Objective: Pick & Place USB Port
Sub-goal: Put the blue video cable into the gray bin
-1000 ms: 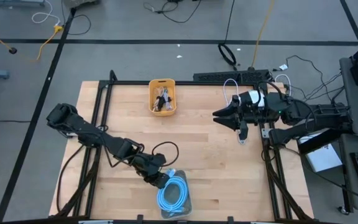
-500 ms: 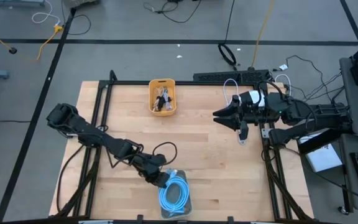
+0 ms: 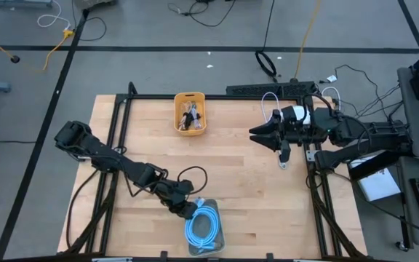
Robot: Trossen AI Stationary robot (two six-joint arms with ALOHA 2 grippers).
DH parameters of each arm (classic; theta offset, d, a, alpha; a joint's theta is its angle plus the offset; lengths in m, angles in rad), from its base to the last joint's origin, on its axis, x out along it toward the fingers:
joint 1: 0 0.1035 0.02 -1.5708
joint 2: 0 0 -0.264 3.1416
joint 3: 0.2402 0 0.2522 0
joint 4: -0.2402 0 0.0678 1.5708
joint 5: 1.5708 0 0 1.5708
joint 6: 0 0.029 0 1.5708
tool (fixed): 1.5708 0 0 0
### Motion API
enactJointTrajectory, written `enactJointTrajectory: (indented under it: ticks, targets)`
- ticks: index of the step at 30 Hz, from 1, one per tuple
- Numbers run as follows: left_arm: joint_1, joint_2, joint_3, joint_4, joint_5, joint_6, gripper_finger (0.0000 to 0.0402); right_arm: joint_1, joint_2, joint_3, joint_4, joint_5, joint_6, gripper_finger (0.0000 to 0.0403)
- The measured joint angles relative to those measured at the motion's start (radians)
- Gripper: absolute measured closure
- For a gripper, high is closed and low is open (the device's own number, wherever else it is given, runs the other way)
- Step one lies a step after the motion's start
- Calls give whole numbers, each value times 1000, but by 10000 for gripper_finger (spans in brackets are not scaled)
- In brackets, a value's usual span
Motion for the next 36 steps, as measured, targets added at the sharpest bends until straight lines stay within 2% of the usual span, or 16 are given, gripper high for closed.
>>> enactJointTrajectory:
  ticks: [8, 20, 29, 36]
  targets:
    - [1, 0, 0, 51, -29, 19, 307, 0, 0, 0, 1, 0, -6, 277]
    - [1, 0, 0, 7, -42, 7, 190, 0, 0, 0, 0, 0, -6, 277]
    - [6, 0, 0, 37, -44, 30, 174, 0, 0, 0, 0, -2, -13, 277]
    - [46, -8, 55, 53, -42, 101, 174, 0, 0, 0, 0, -4, -14, 277]
